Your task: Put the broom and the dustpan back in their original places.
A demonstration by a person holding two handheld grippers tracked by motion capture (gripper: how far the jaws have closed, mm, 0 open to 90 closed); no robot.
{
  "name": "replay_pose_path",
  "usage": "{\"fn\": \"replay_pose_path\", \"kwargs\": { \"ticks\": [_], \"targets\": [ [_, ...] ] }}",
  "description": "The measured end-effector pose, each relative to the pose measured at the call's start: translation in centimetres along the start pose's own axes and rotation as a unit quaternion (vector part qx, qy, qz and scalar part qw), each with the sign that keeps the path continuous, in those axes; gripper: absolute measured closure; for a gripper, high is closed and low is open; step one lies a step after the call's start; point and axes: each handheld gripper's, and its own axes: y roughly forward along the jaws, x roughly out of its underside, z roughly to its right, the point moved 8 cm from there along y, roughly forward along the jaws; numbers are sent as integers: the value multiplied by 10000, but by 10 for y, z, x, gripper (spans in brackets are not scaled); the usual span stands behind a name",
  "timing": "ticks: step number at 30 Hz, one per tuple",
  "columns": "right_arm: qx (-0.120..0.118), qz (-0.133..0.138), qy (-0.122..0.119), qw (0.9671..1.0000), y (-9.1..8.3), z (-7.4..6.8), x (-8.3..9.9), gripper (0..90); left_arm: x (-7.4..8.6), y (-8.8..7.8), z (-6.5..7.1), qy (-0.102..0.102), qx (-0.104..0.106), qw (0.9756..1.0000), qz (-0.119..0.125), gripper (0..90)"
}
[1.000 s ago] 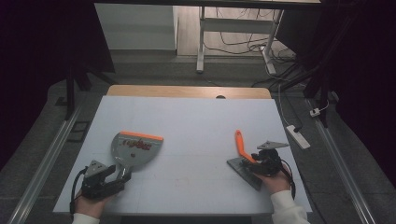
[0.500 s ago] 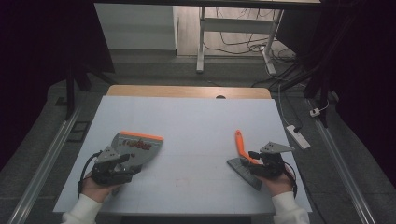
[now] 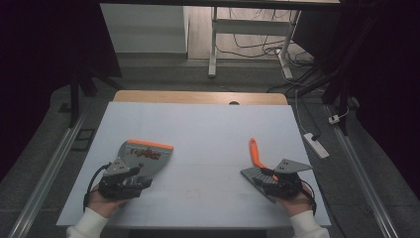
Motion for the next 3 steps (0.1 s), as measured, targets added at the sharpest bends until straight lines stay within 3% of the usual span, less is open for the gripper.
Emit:
{"fn": "replay_pose_path", "kwargs": {
  "ticks": [3],
  "targets": [
    [4, 6, -23, 10000, 0, -1, 1, 482, 0, -1, -1, -11, 23, 10000, 17, 341]
  ]
}}
